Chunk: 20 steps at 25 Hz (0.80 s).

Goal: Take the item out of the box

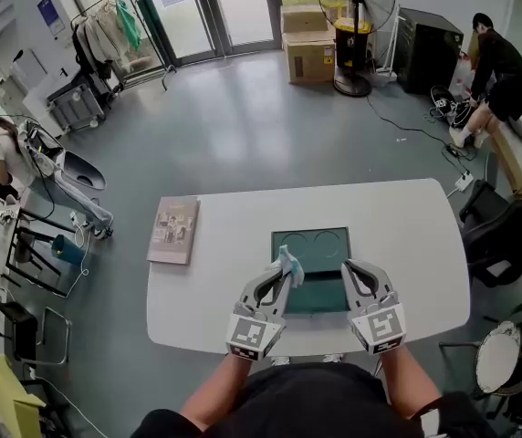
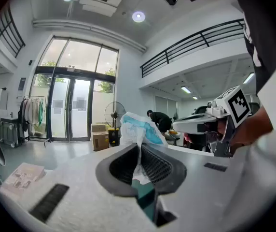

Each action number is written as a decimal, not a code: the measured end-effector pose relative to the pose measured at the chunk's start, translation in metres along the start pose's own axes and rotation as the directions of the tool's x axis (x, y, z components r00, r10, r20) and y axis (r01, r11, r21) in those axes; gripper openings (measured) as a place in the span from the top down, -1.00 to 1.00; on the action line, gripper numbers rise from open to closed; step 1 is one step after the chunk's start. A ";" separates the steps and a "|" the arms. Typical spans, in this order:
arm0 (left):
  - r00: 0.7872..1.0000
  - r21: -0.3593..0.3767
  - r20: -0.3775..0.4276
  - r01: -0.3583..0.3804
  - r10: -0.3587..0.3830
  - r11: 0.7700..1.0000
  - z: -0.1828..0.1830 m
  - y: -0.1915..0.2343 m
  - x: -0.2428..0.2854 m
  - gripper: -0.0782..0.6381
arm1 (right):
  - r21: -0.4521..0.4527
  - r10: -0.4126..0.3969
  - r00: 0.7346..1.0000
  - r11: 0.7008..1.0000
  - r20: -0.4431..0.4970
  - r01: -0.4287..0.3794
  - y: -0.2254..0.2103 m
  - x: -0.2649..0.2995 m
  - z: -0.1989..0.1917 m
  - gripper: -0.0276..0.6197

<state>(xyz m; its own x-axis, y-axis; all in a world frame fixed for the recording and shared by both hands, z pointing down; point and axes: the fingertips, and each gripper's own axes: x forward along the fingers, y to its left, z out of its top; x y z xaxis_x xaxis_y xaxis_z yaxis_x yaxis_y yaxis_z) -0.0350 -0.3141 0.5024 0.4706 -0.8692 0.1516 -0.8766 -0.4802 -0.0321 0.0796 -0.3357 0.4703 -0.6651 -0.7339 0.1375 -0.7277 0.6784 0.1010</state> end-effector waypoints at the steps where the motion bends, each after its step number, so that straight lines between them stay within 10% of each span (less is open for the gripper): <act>1: 1.000 -0.009 0.007 -0.009 0.009 1.000 0.002 0.002 -0.002 0.69 | -0.005 -0.001 1.000 1.000 0.004 0.001 0.000 -0.001 0.002 0.90; 20: 0.997 -0.061 0.060 -0.043 0.047 0.997 0.021 0.011 -0.014 0.68 | -0.003 -0.055 0.998 0.998 0.022 0.055 0.001 -0.007 0.017 0.90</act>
<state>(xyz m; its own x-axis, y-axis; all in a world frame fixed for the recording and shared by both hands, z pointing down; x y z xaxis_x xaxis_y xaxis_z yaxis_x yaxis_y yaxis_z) -0.0487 -0.3099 0.4788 0.4341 -0.8964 0.0902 -0.9007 -0.4340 0.0214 0.0801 -0.3304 0.4530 -0.6276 -0.7706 0.1103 -0.7627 0.6371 0.1113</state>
